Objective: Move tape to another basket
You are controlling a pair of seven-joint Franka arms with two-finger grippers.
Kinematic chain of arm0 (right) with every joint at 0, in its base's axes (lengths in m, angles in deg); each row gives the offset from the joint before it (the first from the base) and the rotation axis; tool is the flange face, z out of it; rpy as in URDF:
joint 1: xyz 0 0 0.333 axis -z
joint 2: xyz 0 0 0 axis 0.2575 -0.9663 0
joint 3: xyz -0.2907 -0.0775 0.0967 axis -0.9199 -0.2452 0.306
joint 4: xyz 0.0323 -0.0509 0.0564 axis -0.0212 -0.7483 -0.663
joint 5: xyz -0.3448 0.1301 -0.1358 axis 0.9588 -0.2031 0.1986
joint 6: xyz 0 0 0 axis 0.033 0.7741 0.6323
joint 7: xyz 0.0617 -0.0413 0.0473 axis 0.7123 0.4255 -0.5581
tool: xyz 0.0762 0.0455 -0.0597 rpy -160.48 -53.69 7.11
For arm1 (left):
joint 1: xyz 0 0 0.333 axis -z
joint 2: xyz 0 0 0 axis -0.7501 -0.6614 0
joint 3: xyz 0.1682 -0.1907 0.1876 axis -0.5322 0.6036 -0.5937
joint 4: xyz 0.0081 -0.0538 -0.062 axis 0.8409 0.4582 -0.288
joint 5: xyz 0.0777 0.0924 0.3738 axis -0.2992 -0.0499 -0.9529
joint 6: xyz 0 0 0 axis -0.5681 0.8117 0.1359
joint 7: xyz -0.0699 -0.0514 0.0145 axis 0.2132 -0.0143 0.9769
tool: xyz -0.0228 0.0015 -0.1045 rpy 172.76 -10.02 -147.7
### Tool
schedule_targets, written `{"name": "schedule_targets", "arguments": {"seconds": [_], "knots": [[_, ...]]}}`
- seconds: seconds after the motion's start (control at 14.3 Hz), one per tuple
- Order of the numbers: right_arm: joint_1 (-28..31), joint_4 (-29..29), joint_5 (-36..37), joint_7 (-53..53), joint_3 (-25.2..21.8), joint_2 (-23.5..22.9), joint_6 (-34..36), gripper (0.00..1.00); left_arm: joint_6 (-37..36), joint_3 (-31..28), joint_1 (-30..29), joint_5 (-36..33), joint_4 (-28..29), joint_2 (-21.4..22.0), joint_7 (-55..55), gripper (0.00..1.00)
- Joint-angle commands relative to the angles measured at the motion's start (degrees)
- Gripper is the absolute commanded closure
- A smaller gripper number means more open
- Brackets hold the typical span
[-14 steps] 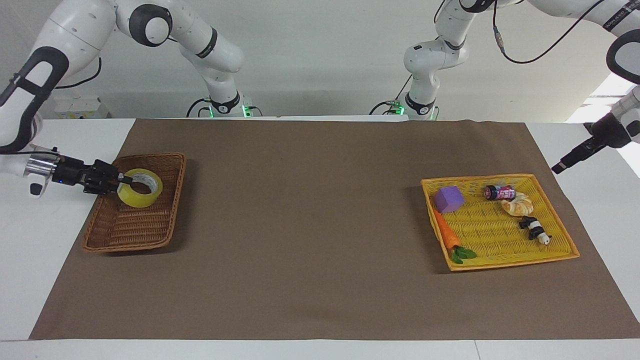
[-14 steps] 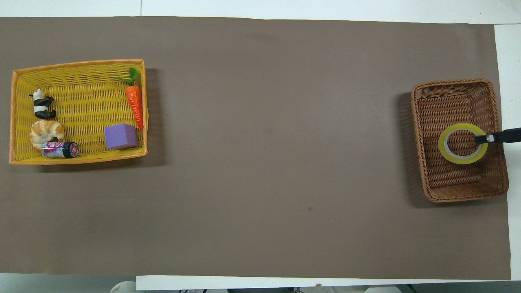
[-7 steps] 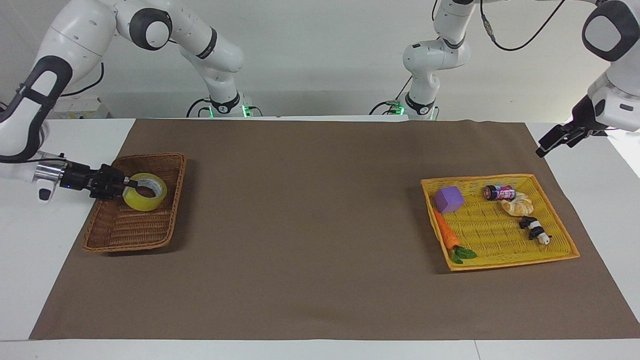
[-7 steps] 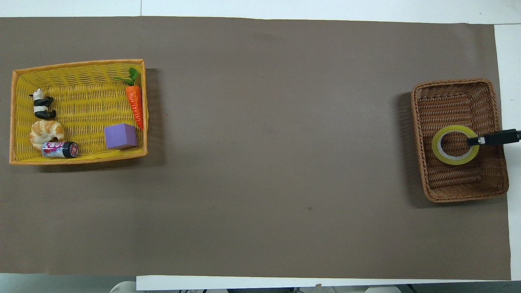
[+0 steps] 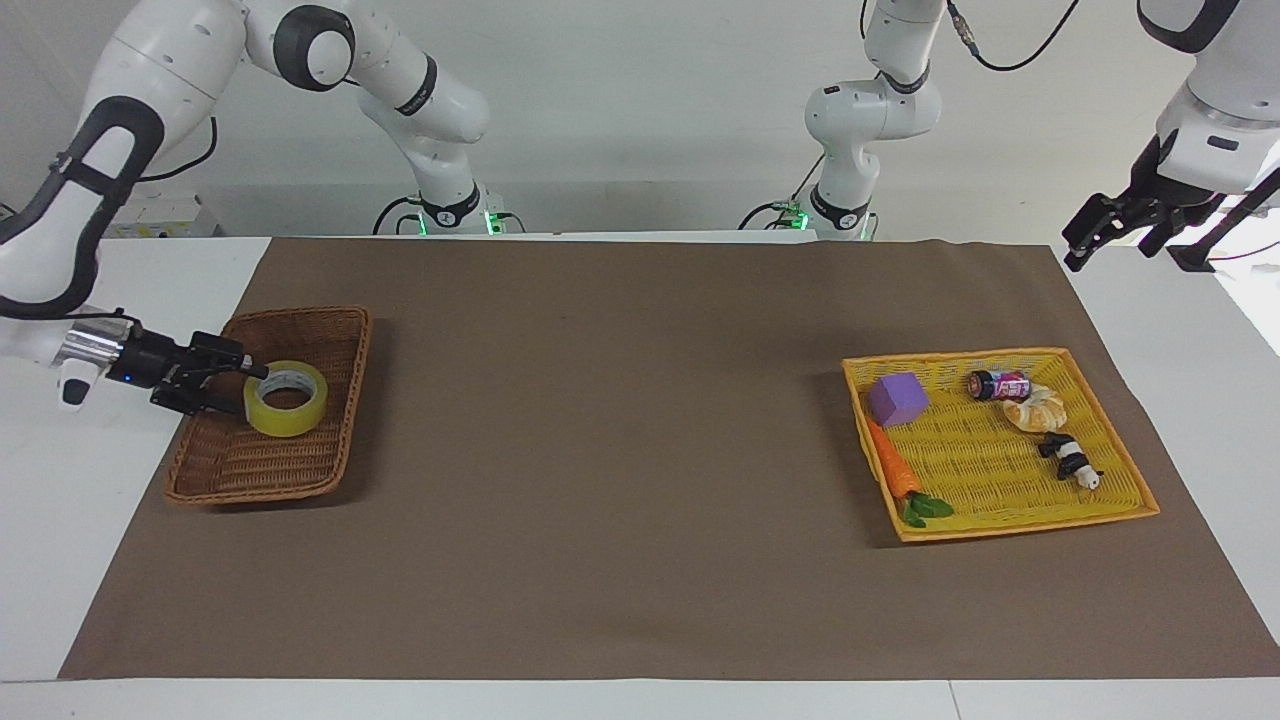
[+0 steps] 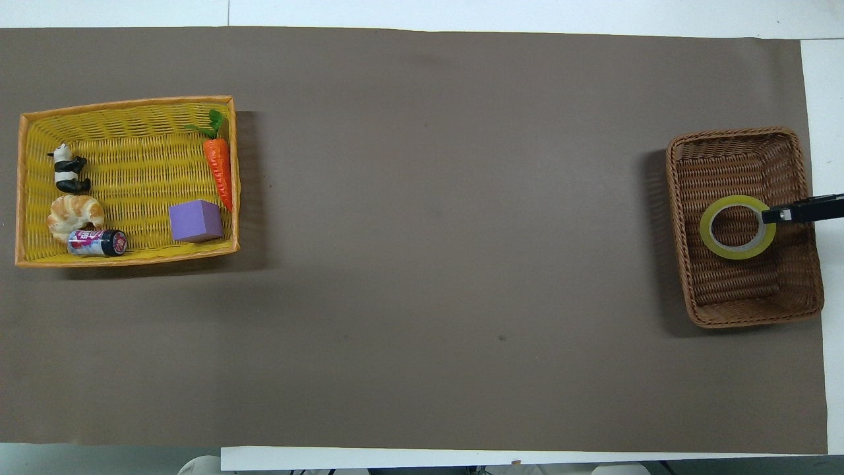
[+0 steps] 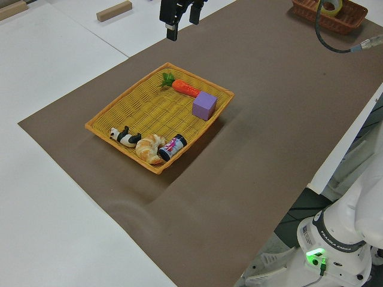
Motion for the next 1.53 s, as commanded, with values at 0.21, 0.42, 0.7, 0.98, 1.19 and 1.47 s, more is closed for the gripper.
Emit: {"name": "schedule_targets", "arguments": {"seconds": [0.21, 0.42, 0.7, 0.98, 1.19, 1.47], "knots": [[-11.5, -0.7, 21.4, 23.2, 0.5, 15.4, -4.4, 0.00, -2.6, -0.5, -0.4, 2.2, -0.2, 0.9, -1.5, 0.00], [-16.1, -0.7, 28.2, 37.6, 0.7, 21.0, -0.2, 0.00, -4.7, -0.8, -0.8, 2.8, -0.1, 1.2, -4.7, 0.00], [-17.0, 4.2, 29.5, 43.5, 1.9, 23.3, 9.8, 0.00, -5.1, -0.7, -0.8, 3.2, -0.2, 1.0, -5.8, 0.00], [-19.9, 4.1, 35.5, 43.6, 2.4, 25.5, 10.8, 0.00, -4.4, -0.4, -1.9, 3.7, 0.2, 0.7, -5.9, 0.00], [-20.0, 4.3, 34.6, 45.7, 1.9, 25.6, 11.7, 0.00, -4.2, 0.0, -1.2, 4.4, 2.7, 1.3, -5.5, 0.00], [-20.0, 4.2, 34.9, 46.0, 2.1, 25.7, 11.8, 0.00, -4.5, -0.1, -1.6, 4.3, 3.1, 1.7, -5.4, 0.00]]}}
